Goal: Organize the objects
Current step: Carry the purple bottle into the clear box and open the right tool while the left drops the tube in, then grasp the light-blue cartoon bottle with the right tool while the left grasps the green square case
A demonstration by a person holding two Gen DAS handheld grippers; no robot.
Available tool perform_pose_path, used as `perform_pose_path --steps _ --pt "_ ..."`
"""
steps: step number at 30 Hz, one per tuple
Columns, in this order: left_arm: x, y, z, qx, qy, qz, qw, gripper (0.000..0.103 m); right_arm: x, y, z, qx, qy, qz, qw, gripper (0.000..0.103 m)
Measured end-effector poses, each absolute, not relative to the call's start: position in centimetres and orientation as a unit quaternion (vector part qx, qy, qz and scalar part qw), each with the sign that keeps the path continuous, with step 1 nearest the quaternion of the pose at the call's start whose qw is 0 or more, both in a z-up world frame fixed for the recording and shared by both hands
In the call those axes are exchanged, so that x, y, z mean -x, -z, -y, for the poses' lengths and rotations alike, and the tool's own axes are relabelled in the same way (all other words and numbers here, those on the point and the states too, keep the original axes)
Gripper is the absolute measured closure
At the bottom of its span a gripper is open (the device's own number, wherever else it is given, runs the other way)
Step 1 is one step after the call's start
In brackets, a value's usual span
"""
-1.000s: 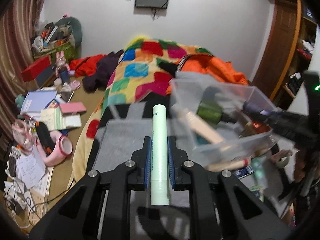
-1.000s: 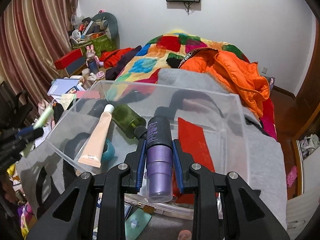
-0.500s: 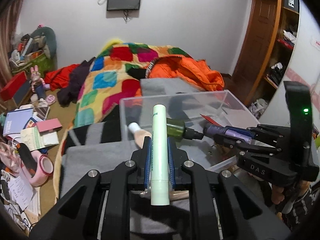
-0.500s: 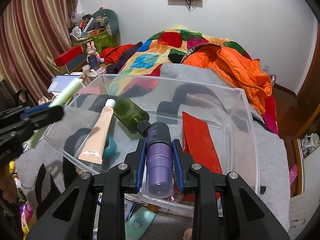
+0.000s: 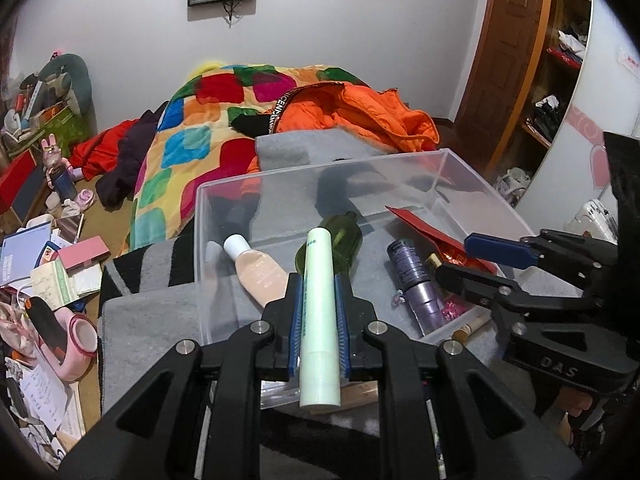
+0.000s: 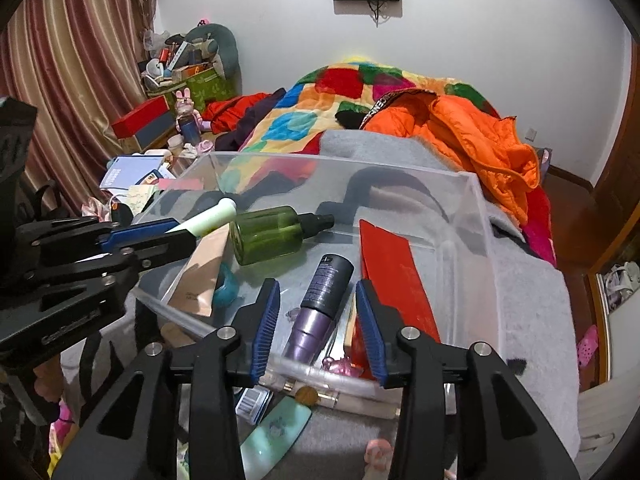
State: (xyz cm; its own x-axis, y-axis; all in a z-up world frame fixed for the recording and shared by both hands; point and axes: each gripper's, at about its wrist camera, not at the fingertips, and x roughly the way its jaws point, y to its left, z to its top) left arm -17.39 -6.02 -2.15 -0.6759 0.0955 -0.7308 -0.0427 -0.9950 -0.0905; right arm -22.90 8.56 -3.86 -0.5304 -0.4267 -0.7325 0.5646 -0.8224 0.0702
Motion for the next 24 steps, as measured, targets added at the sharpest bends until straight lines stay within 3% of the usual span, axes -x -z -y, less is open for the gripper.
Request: perform_pose_path --steps 9,16,18,24 --pt "15.5 0.0 4.4 0.371 -0.927 0.008 0.045 0.087 20.2 2.1 -10.0 -0.364 0.884 -0.079 0.284 0.058" --pt "12.9 -1.5 3.7 0.348 -0.936 0.004 0.043 0.065 18.1 0.9 -11.6 -0.348 0.891 -0.065 0.283 0.052" --pt "12.0 -1.5 3.6 0.343 -0.939 0.002 0.036 0.054 17.7 0.8 -11.9 -0.348 0.892 -0.061 0.283 0.050" --pt "9.6 -0.5 3.7 0.346 -0.938 0.008 0.028 0.047 16.7 1.8 -12.7 -0.362 0.887 -0.049 0.281 0.048"
